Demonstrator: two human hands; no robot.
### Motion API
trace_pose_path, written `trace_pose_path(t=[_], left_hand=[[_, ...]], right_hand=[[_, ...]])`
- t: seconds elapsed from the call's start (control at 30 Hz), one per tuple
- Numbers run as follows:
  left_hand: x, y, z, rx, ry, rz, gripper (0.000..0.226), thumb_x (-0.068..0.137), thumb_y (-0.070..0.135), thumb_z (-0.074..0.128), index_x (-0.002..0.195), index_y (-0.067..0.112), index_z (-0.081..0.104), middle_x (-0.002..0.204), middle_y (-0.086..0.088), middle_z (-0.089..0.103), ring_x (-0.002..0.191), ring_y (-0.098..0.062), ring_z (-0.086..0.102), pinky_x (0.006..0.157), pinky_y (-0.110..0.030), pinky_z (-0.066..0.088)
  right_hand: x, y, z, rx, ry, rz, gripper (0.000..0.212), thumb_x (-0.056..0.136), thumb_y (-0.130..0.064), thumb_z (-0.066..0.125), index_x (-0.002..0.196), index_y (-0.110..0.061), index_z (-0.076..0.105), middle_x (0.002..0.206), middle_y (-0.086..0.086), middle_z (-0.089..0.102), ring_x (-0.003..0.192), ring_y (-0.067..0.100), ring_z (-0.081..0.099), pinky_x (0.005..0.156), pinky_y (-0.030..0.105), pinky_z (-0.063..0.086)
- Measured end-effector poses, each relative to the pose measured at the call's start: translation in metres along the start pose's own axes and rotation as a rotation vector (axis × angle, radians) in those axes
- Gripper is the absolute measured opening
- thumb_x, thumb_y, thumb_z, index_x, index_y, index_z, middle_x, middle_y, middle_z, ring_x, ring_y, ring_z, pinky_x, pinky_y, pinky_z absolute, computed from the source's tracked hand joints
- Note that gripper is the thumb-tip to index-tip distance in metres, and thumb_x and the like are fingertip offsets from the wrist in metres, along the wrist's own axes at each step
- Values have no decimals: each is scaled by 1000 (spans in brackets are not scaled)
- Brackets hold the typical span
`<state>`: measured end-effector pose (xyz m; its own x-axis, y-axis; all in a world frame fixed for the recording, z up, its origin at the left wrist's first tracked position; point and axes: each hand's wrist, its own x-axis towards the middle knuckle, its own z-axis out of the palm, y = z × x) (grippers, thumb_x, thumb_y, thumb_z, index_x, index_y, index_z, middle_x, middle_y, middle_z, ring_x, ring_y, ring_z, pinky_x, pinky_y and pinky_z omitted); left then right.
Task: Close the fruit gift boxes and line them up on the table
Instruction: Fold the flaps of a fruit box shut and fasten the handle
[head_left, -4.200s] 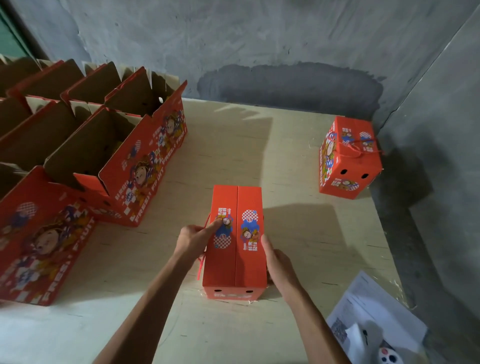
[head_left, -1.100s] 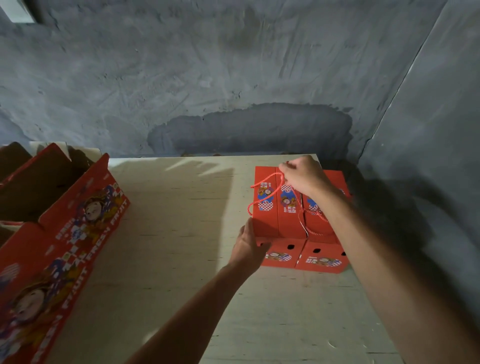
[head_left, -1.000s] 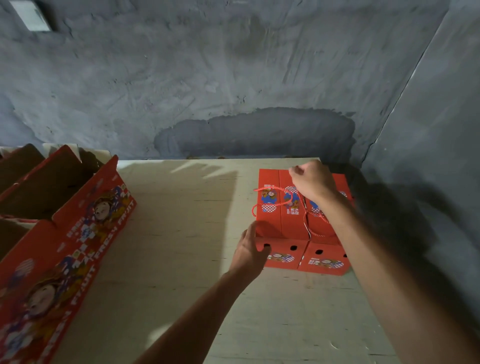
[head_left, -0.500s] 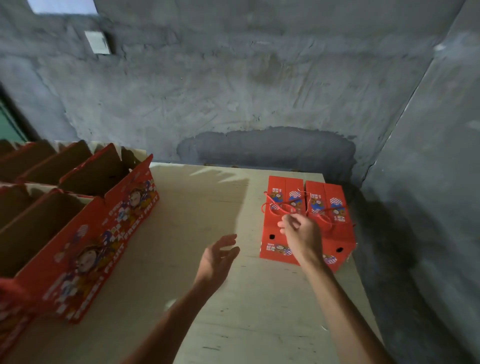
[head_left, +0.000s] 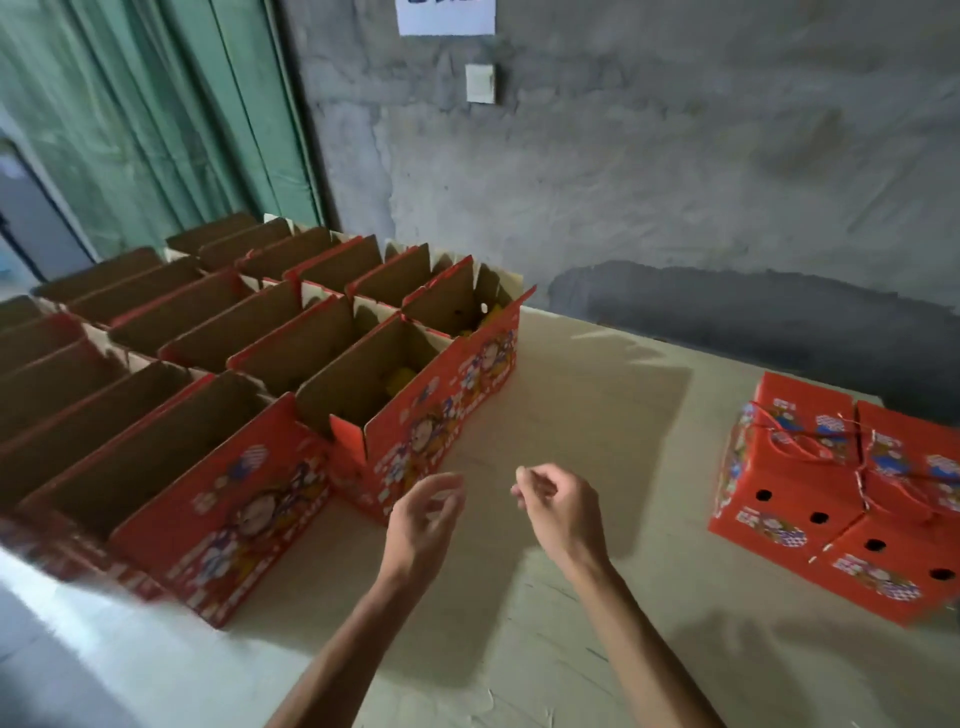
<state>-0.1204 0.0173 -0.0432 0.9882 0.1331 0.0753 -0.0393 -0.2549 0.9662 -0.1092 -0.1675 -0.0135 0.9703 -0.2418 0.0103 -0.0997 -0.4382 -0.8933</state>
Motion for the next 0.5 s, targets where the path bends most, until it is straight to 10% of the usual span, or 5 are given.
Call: trace_pose_path(t=[0.3,0.5], left_hand=[[53,-12,-120,-24,125,-63,13,99,28,67,110,25,74,96,9,77,85,-5,73,68,-21,57],[98,-33,-141,-7,220,-334,42,96,48,64,104,7,66,81,-1,74,65,-12,70,55,-23,56]], right_hand=[[38,-76,148,-38,-197,8,44,91,-63,59,91,-22,75,76,-11,76,74,9,73,77,34,60],[85,-109,203,-148,-157,126,55,93,-64,55,65,-18,67,77,-1,71,68,15,66,60,33,56]])
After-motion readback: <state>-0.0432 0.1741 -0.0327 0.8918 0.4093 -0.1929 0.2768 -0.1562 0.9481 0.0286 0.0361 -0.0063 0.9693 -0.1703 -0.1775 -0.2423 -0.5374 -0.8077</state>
